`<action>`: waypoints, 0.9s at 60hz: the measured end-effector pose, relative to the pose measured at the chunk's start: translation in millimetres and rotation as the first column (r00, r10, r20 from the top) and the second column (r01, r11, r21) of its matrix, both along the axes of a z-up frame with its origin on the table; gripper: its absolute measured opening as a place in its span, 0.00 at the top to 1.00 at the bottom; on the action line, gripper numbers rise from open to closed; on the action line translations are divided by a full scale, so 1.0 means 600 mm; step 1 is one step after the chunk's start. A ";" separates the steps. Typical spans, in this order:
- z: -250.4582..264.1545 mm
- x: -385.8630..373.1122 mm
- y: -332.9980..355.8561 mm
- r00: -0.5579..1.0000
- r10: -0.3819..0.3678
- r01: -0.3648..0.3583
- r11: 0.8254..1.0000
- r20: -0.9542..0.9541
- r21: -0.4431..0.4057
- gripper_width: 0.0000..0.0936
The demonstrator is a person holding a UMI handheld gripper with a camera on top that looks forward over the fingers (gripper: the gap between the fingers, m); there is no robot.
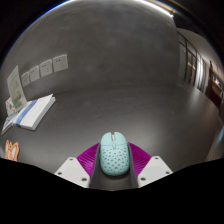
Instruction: Arrange mouse
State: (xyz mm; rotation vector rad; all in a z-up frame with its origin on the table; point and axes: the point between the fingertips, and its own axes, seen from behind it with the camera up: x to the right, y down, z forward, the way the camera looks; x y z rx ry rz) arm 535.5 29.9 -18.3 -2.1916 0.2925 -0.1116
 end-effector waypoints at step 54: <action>0.206 -0.742 -0.031 0.982 0.189 -0.184 0.942 0.009 0.281 0.58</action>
